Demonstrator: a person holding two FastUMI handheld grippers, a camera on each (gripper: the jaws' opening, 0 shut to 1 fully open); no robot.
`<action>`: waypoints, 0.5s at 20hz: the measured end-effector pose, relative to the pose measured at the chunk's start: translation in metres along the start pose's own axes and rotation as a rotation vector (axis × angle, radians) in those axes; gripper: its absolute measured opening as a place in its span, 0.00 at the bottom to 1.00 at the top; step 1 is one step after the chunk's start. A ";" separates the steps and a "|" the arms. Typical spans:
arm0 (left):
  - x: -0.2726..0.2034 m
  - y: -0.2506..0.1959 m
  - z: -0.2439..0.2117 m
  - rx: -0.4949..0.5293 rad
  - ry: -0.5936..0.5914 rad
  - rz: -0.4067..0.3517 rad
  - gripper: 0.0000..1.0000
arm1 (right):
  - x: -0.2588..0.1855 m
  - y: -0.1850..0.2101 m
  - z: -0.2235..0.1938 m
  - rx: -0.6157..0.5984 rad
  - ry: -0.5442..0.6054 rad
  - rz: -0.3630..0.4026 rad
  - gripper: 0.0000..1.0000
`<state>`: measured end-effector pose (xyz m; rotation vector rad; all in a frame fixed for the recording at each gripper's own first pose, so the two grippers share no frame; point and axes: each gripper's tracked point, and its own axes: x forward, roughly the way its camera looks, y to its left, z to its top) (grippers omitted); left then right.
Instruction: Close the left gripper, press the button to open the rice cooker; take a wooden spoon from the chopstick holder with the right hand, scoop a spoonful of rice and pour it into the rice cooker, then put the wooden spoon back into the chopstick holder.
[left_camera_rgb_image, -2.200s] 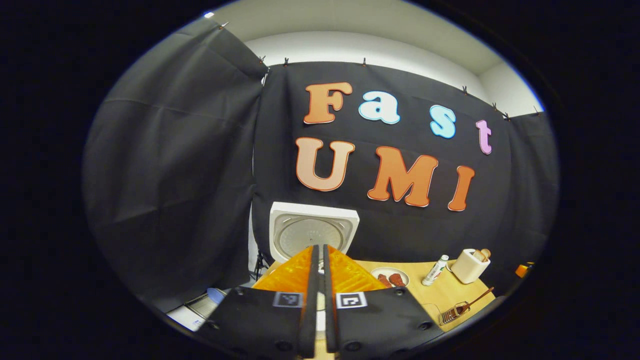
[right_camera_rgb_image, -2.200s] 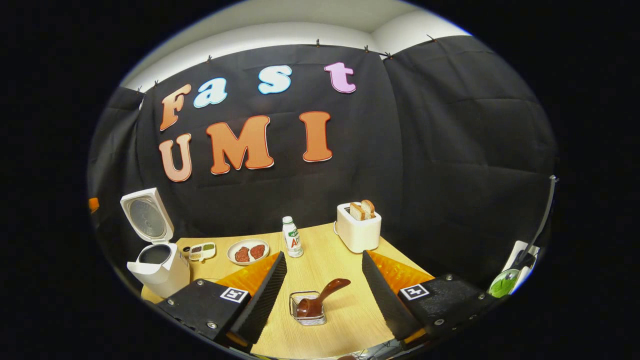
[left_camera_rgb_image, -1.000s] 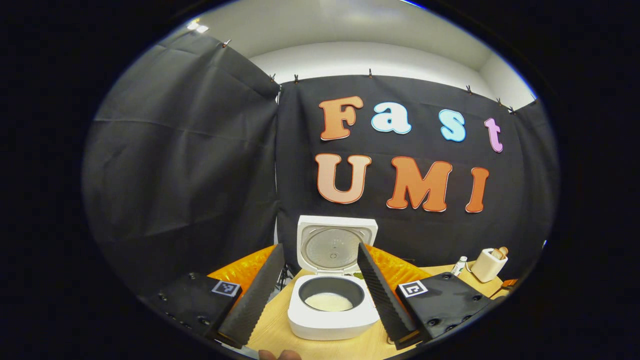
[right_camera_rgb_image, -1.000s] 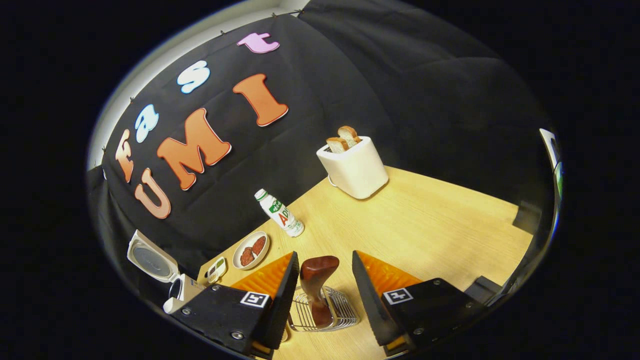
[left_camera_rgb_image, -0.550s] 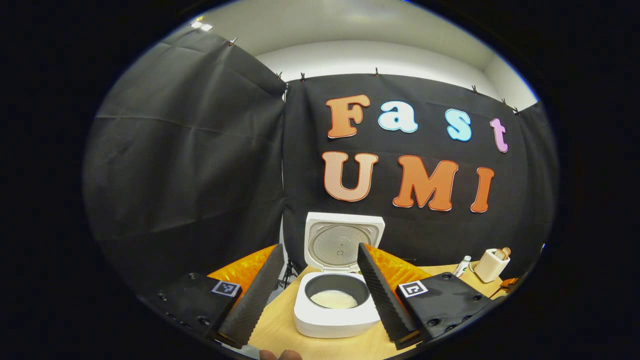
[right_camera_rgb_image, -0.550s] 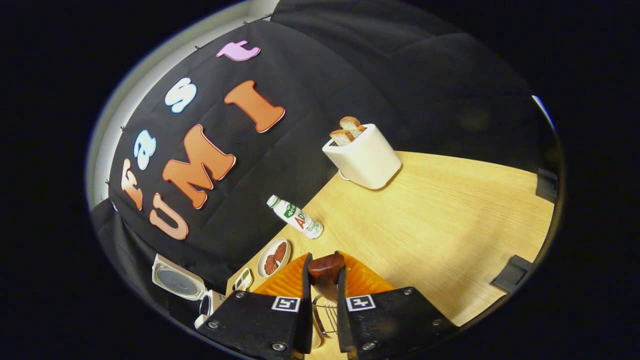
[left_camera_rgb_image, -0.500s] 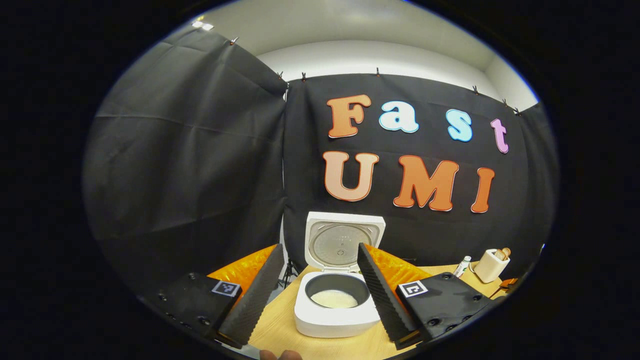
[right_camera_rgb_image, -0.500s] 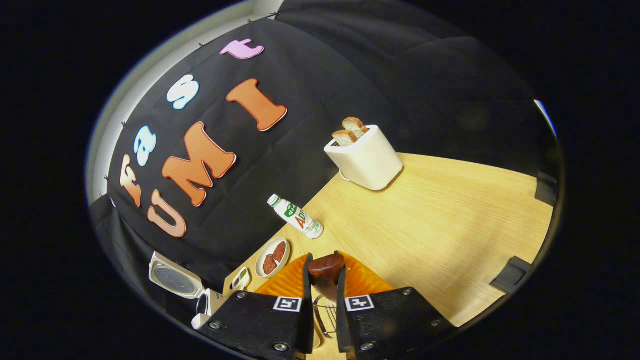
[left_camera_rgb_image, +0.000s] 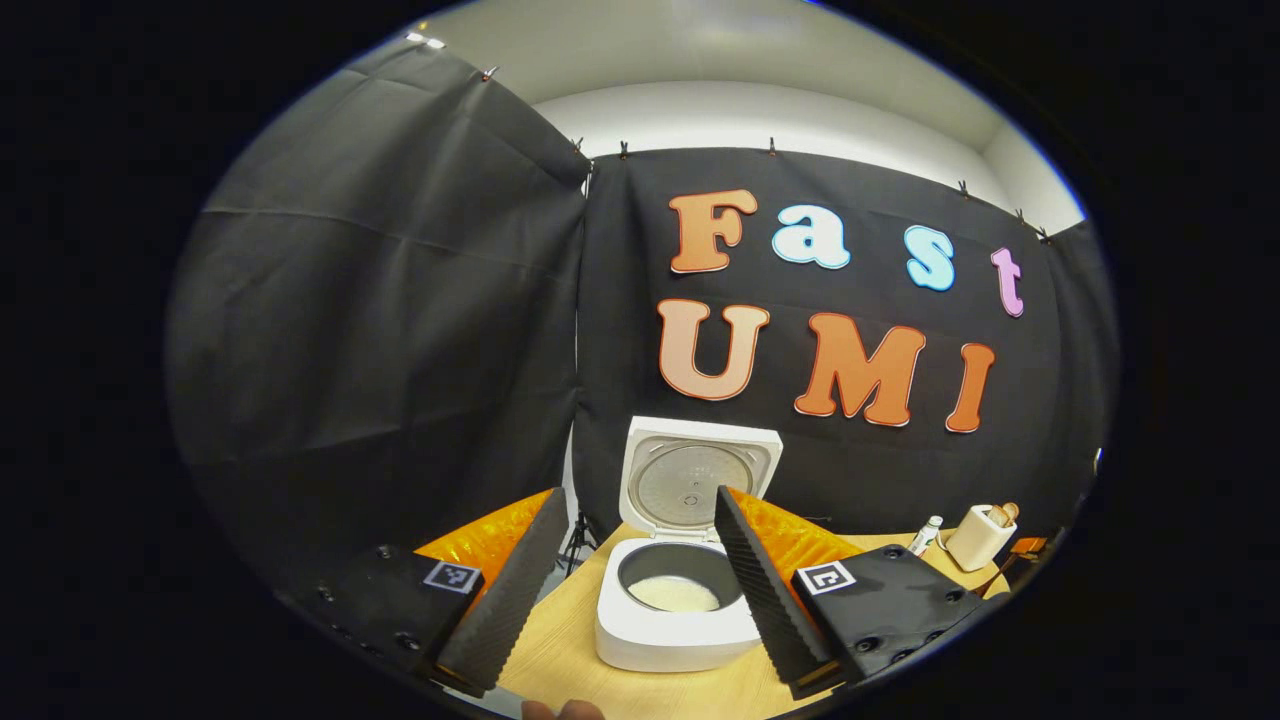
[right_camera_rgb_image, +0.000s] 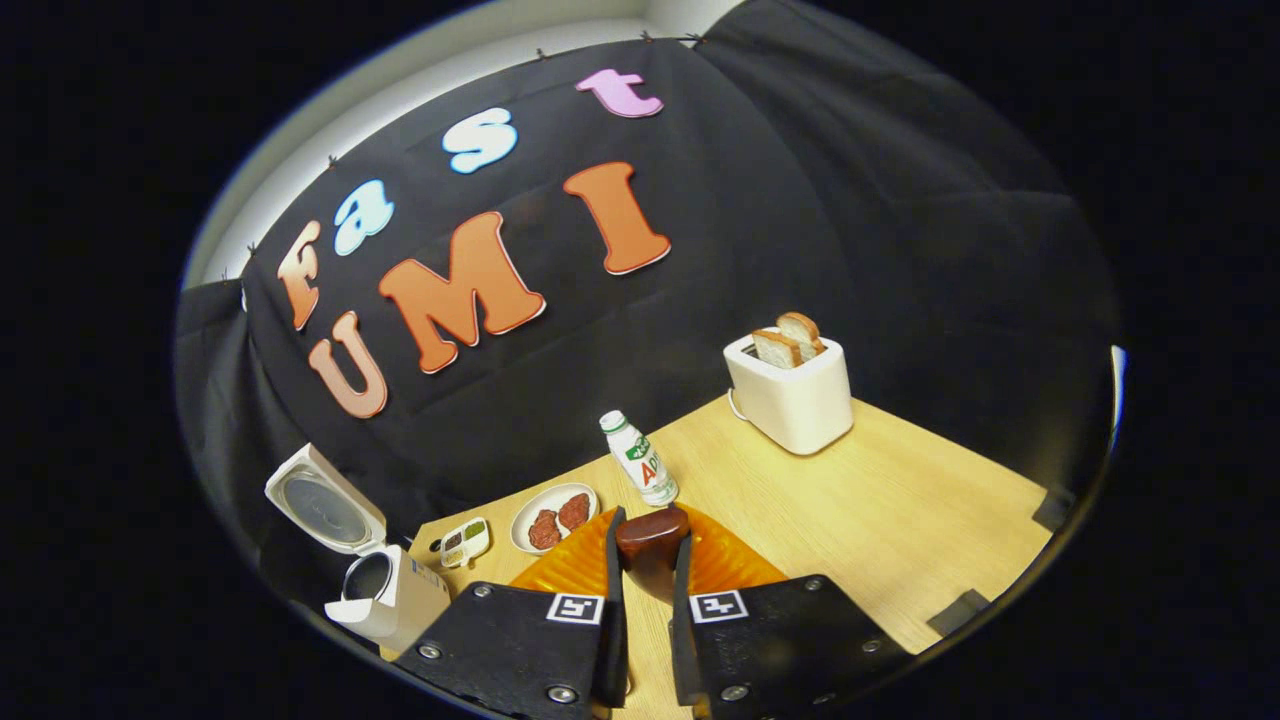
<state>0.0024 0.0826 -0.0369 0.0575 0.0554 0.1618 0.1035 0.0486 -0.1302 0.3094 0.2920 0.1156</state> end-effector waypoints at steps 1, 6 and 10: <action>-0.001 0.001 0.001 0.006 -0.003 -0.002 1.00 | -0.003 0.012 0.006 -0.007 -0.006 0.017 0.17; 0.004 0.003 -0.001 0.011 -0.012 -0.014 1.00 | -0.012 0.094 0.012 -0.030 -0.022 0.145 0.17; 0.007 0.007 -0.005 0.006 -0.006 -0.024 1.00 | -0.012 0.148 -0.015 -0.106 -0.007 0.217 0.17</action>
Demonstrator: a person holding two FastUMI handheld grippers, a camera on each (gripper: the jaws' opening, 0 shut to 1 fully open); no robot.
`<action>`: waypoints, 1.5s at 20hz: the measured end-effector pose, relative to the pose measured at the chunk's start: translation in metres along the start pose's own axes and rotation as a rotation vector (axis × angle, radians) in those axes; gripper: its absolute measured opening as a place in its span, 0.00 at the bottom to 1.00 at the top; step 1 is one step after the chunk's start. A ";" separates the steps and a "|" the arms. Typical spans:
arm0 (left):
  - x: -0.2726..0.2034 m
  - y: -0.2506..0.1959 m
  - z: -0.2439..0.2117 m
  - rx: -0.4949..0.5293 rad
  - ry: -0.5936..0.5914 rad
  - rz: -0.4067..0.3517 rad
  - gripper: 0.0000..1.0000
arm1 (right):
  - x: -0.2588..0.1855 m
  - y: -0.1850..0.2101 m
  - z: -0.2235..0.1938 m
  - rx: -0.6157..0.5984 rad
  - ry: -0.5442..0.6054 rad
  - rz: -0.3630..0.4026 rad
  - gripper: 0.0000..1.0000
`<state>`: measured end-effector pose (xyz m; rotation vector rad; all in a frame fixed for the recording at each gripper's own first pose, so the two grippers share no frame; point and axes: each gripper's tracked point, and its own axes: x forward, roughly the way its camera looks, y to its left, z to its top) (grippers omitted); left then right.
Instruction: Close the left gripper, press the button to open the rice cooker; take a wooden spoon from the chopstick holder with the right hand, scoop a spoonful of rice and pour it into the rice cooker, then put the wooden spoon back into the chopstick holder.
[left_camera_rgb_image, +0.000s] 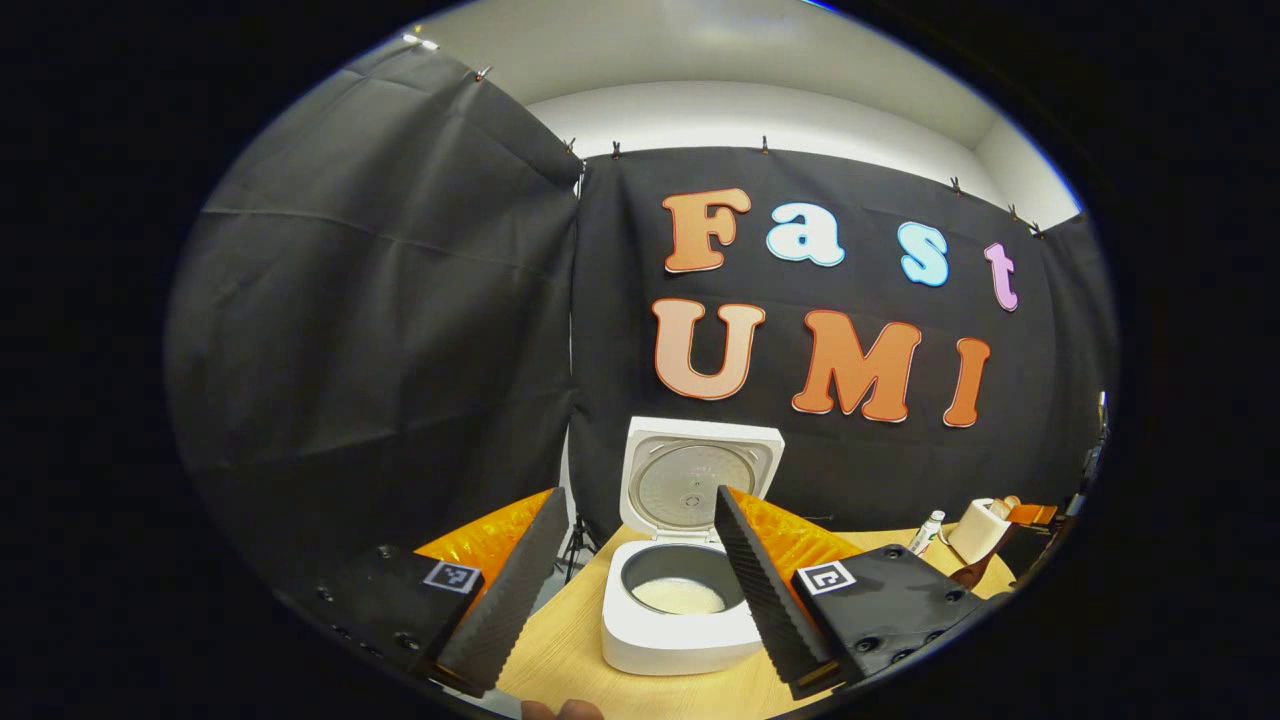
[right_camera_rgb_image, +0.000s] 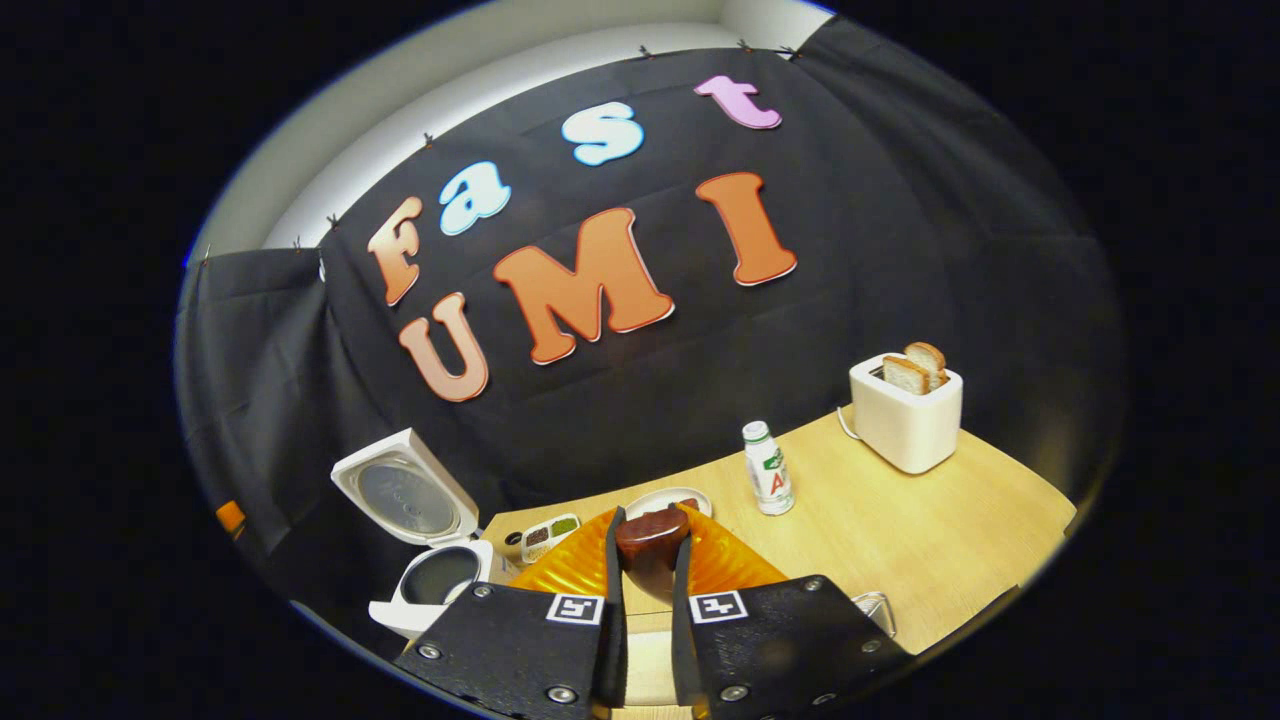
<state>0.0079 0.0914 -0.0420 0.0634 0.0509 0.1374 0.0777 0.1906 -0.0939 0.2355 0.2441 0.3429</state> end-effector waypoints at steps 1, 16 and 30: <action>0.000 0.001 -0.001 -0.003 0.000 -0.001 1.00 | 0.004 0.009 -0.009 -0.024 0.014 0.007 0.17; 0.001 0.021 -0.020 0.007 0.031 0.035 0.99 | 0.040 0.031 -0.133 -0.175 0.074 -0.048 0.18; 0.009 0.016 -0.028 0.004 0.049 0.009 0.99 | 0.054 0.031 -0.165 0.511 0.079 0.017 0.17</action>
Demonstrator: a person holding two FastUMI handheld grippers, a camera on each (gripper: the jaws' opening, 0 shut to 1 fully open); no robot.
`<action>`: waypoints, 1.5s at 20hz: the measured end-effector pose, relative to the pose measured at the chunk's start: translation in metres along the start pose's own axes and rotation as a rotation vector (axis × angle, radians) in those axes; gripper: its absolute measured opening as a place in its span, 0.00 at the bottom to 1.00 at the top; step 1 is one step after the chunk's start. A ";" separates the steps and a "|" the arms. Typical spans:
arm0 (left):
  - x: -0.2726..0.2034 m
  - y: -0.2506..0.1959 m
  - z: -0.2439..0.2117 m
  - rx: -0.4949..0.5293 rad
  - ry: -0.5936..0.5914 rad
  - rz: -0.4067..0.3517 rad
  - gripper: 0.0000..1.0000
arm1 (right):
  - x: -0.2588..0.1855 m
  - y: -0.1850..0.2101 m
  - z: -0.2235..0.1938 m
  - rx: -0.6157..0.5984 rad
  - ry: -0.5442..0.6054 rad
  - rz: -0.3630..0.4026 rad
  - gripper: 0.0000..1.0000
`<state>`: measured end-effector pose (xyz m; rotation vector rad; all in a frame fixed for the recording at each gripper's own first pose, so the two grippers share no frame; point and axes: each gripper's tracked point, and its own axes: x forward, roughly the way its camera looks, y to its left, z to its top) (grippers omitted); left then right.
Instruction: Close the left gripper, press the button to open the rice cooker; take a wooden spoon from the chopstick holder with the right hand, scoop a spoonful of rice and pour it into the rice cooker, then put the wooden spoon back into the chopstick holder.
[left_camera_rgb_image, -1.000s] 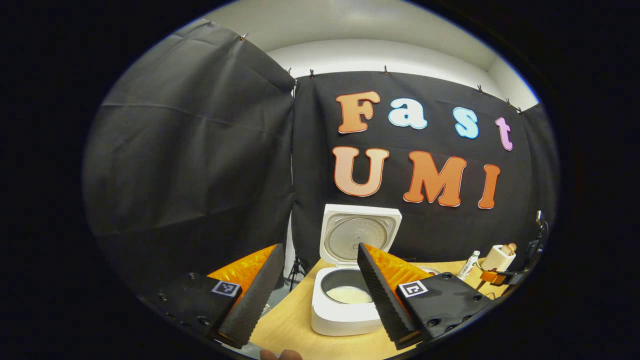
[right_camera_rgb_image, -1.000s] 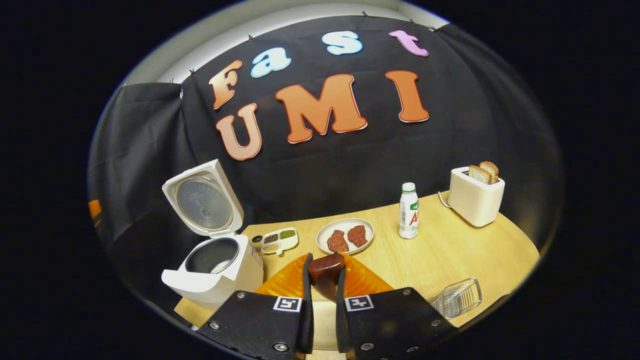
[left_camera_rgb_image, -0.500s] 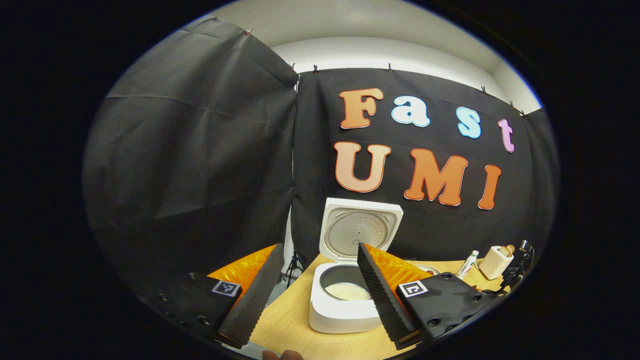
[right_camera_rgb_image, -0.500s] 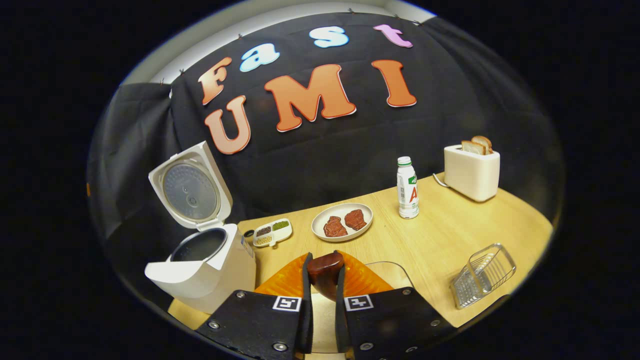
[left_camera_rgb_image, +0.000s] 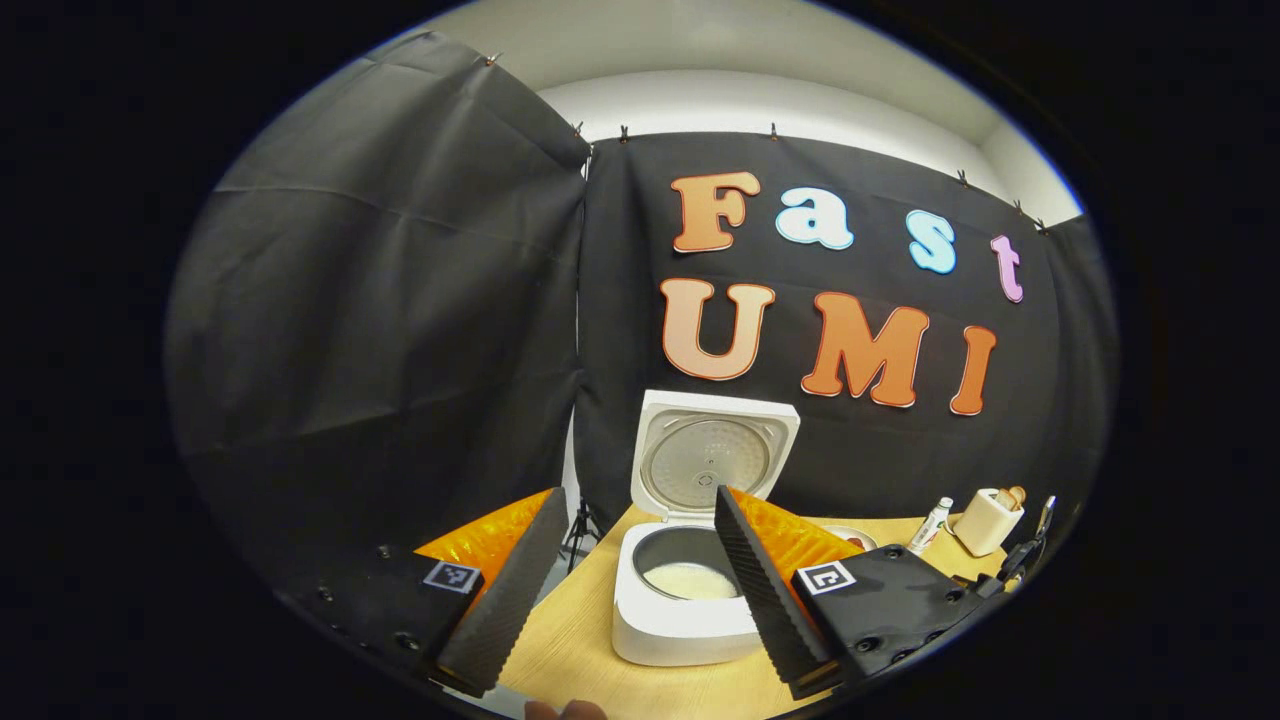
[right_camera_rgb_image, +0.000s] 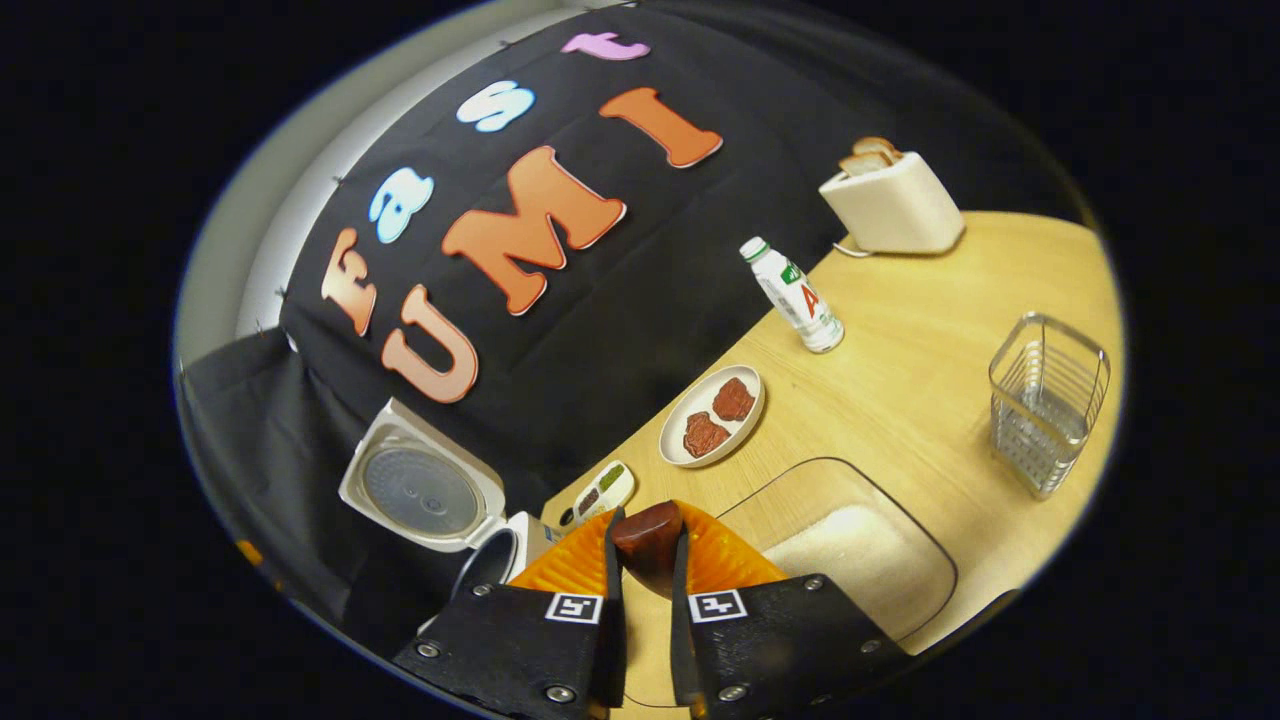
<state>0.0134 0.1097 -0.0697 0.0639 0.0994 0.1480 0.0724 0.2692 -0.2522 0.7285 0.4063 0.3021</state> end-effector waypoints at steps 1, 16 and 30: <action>0.000 -0.002 0.000 -0.003 0.005 -0.004 0.99 | 0.002 -0.003 0.000 0.057 0.008 -0.001 0.17; 0.057 -0.027 0.014 0.045 0.000 -0.049 0.99 | -0.034 -0.048 0.080 0.567 -0.133 -0.033 0.17; 0.069 -0.016 0.009 0.003 0.007 -0.057 1.00 | -0.008 0.067 0.102 0.540 -0.083 0.061 0.17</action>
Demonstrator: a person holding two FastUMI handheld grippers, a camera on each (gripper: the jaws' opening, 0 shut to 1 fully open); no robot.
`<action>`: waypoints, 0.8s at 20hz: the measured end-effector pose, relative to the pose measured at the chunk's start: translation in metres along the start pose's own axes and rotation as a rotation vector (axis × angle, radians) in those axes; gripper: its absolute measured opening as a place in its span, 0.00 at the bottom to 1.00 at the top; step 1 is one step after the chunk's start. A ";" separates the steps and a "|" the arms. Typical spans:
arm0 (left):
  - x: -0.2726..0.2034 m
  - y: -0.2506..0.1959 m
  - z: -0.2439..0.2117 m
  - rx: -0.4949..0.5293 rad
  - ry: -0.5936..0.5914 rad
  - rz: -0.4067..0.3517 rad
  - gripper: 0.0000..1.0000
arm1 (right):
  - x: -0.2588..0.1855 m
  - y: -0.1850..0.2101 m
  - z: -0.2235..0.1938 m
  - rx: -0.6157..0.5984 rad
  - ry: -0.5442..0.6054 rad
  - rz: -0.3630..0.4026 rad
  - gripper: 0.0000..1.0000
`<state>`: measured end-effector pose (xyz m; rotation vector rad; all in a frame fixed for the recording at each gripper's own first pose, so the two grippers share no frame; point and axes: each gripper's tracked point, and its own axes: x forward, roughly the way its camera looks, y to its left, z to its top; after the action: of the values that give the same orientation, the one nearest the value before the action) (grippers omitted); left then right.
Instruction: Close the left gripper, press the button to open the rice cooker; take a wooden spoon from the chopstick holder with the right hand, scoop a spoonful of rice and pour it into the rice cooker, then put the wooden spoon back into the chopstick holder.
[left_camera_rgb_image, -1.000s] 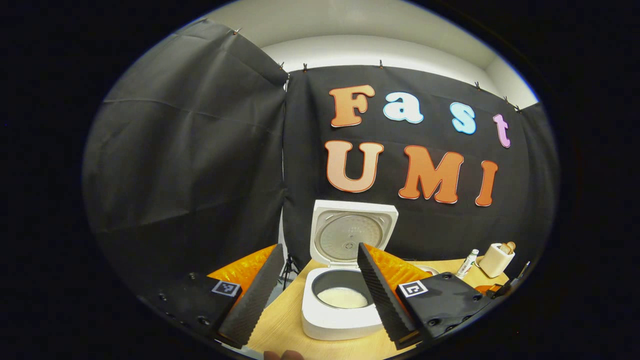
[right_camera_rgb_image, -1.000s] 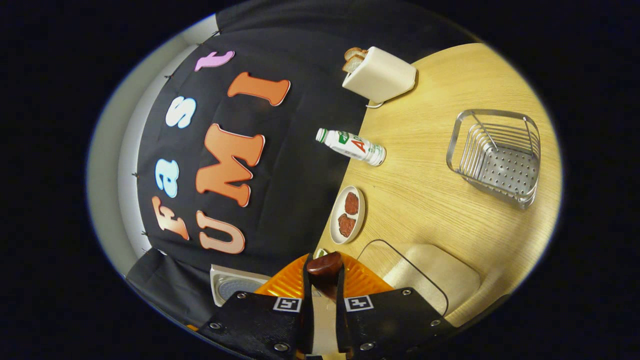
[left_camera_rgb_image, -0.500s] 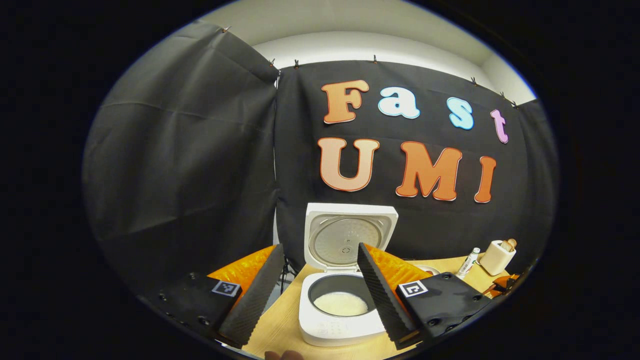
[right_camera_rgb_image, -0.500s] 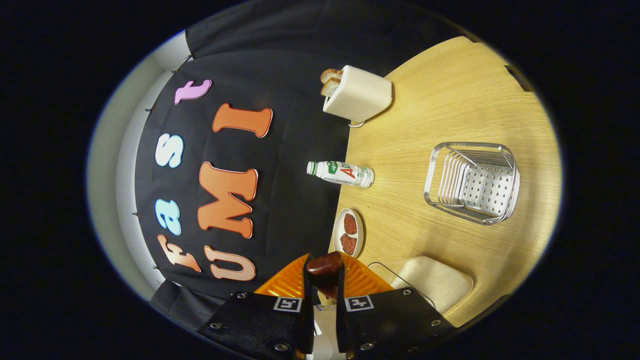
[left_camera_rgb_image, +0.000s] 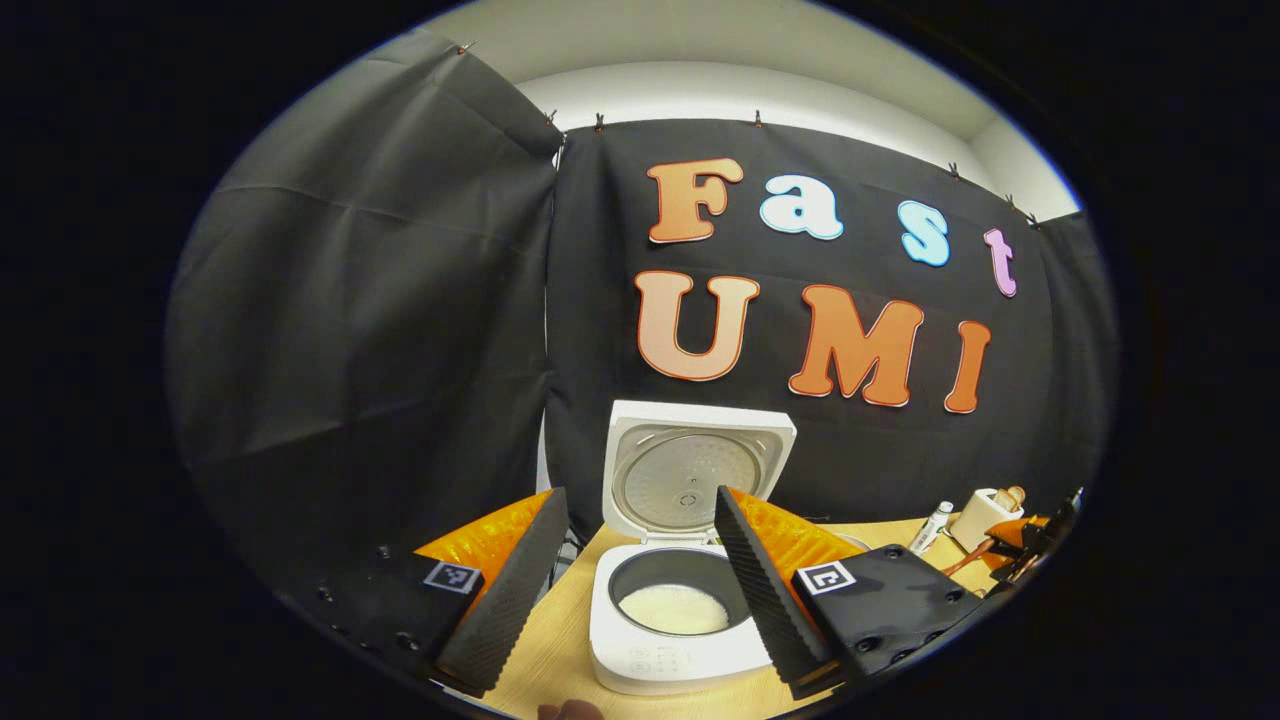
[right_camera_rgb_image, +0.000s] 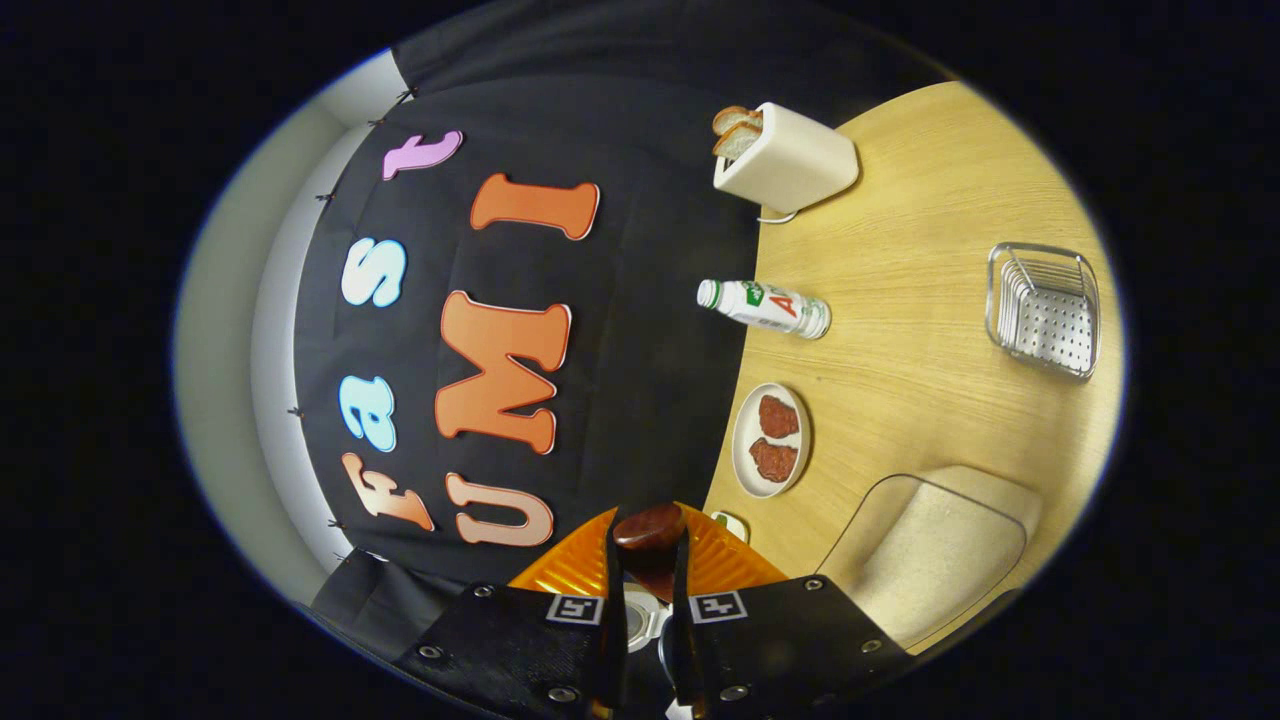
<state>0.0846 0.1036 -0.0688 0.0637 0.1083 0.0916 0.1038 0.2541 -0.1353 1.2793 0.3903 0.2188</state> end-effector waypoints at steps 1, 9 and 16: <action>0.000 0.005 0.003 -0.005 -0.007 0.008 0.99 | 0.006 0.009 -0.009 -0.004 0.017 0.010 0.17; -0.013 0.032 0.000 -0.022 -0.004 0.052 0.99 | 0.048 0.066 -0.096 -0.071 0.167 0.055 0.17; -0.018 0.043 -0.009 -0.014 0.012 0.065 0.99 | 0.076 0.085 -0.144 -0.149 0.207 0.074 0.17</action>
<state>0.0621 0.1447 -0.0727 0.0526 0.1172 0.1580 0.1199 0.4333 -0.0999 1.1280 0.4950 0.4375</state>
